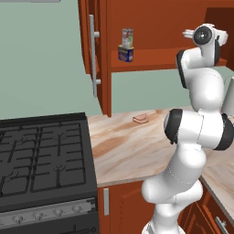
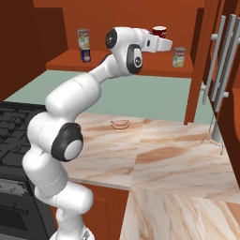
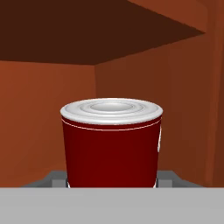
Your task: Stack two cans on top of the other two cans in the cabinet.
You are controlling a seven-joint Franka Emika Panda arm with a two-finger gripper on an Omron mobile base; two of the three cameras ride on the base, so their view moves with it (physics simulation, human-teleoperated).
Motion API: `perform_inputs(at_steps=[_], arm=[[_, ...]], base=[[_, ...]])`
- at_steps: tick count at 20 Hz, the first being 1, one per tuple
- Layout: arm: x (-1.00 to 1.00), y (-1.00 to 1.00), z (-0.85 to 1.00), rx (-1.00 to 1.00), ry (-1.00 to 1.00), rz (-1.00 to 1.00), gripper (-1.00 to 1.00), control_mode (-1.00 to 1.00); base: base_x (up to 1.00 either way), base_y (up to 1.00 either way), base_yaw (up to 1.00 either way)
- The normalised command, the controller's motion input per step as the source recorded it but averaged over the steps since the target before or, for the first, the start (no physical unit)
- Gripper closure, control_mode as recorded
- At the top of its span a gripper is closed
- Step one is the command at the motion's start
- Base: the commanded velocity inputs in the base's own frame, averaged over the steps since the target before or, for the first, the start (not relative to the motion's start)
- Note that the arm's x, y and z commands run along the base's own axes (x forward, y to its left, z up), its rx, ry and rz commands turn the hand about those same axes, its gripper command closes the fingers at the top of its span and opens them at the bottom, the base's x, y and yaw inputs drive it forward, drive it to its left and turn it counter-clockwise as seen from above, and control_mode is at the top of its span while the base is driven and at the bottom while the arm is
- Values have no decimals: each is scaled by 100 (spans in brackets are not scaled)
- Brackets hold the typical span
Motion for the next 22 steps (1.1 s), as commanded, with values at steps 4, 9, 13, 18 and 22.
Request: perform_inputs(at_steps=[4,9,13,18,22], arm=[[-18,0,19,-2,6,-9,100,-100],[-7,-3,0,-5,2,-5,100,-100],[-3,-11,-1,0,1,-1,100,-100],[0,-23,-2,0,0,0,100,-100],[0,-35,0,0,1,0,100,-100]], base=[[0,0,0],[0,0,0],[0,0,0],[0,0,0],[0,0,0]])
